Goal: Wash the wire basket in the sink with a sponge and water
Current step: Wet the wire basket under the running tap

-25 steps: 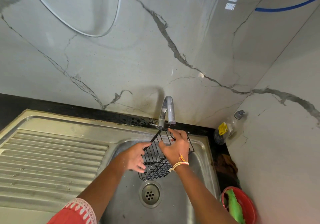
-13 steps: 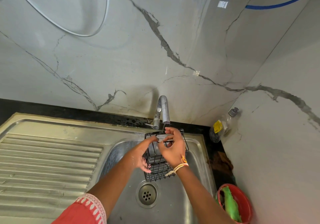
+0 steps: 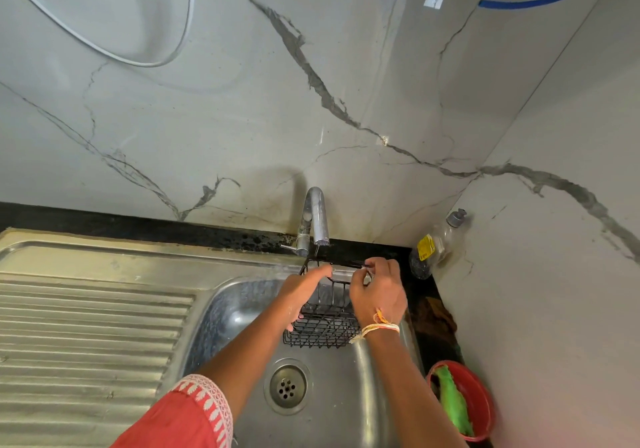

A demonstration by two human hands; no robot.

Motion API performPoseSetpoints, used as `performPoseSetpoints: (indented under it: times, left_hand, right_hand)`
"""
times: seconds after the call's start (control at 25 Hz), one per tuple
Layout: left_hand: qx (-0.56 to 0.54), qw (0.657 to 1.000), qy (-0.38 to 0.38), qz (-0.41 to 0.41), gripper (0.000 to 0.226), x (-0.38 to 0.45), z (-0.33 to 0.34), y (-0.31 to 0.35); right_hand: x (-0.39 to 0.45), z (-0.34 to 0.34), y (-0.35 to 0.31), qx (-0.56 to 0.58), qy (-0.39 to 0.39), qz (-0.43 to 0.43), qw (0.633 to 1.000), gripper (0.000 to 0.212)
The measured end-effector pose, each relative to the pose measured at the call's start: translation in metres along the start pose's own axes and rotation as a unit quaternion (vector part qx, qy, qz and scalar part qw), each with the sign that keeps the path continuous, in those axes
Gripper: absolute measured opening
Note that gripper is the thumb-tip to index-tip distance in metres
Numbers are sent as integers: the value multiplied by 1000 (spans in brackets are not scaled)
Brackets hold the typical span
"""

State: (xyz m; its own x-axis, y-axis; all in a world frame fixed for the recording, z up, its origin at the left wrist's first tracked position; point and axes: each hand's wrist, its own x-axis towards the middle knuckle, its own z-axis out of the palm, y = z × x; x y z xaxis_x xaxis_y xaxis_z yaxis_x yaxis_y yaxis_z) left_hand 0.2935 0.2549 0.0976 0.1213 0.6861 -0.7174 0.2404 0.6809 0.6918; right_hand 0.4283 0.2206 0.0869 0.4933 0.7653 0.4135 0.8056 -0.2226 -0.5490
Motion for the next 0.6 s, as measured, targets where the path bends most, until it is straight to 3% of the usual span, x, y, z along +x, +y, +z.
performPoseSetpoints:
  times: [0.04, 0.12, 0.2, 0.24, 0.32, 0.44, 0.6]
  left_hand:
    - [-12, 1000, -2, 1, 90, 1, -3, 1]
    - [-50, 999, -20, -8, 90, 7, -12, 0]
    - [-86, 996, -33, -20, 85, 8, -21, -2]
    - [-99, 994, -35, -23, 82, 8, -25, -4]
    - [-119, 992, -33, -32, 79, 7, -35, -8]
    - [-139, 988, -53, -42, 81, 5, -55, -15]
    - [-161, 985, -43, -50, 89, 7, -77, -29]
  right_hand:
    - [2, 1, 9, 2, -6, 34, 999, 25]
    - [7, 2, 21, 89, -99, 184, 974, 41]
    - [7, 2, 18, 284, -221, 308, 881, 42]
    - [5, 3, 14, 342, -253, 325, 844, 33]
    - [1, 6, 6, 354, -263, 313, 841, 33]
    - [-7, 12, -7, 333, -240, 276, 869, 48]
    - [-15, 22, -21, 305, -280, 232, 880, 60]
